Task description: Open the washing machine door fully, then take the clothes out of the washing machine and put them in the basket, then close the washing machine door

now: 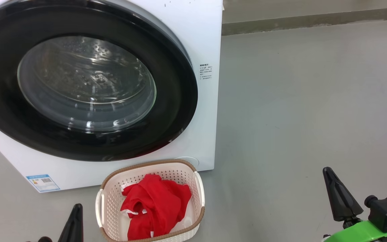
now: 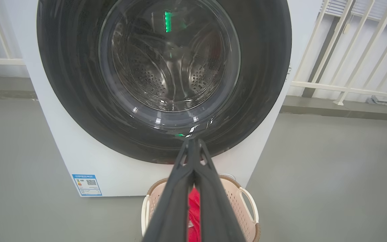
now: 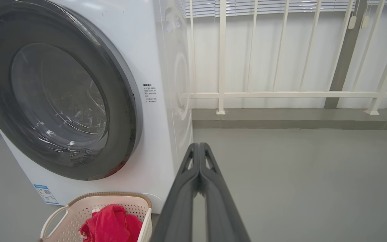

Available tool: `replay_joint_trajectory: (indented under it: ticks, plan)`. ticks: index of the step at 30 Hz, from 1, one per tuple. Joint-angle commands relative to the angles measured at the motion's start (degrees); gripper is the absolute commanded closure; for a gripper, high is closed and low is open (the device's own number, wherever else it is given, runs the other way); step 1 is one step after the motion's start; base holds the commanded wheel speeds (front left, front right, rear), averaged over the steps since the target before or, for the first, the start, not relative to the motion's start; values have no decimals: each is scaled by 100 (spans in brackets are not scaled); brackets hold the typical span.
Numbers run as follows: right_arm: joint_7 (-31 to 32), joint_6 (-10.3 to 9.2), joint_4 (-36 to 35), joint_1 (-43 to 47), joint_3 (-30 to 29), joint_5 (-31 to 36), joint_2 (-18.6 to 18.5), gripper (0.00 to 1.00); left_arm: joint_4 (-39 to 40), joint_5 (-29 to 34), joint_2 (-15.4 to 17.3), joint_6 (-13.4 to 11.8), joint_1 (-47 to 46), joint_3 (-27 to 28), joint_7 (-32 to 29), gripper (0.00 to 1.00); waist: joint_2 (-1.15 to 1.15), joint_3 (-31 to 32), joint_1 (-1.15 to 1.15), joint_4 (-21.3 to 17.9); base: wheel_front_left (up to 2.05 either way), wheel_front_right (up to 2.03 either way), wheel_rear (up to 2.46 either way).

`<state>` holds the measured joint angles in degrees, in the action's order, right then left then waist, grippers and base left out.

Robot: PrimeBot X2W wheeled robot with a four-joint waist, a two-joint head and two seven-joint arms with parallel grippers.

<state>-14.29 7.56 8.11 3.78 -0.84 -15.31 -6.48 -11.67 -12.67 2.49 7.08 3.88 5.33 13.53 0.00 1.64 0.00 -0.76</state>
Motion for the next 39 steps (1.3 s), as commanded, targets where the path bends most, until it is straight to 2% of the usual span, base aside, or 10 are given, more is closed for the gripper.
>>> replay_joint_trajectory:
  ticks: [1,4,9,39]
  plan:
    - [28,0,-129,-134,-18,-222,-50,100,107,-188,60,1,-50,44,-44,100,0,-1,4,2,0,0,0]
    - [76,0,-118,-149,-27,-413,-44,100,108,-383,59,2,-65,45,-93,100,0,5,13,4,0,0,0]
    - [155,-1,-83,-187,-43,-727,-33,100,96,-704,58,4,-100,41,-167,100,0,-14,1,7,0,0,0]
    - [625,-2,91,-396,-149,-2532,46,100,15,-2560,53,13,-330,55,-631,100,0,-58,0,25,0,0,0]
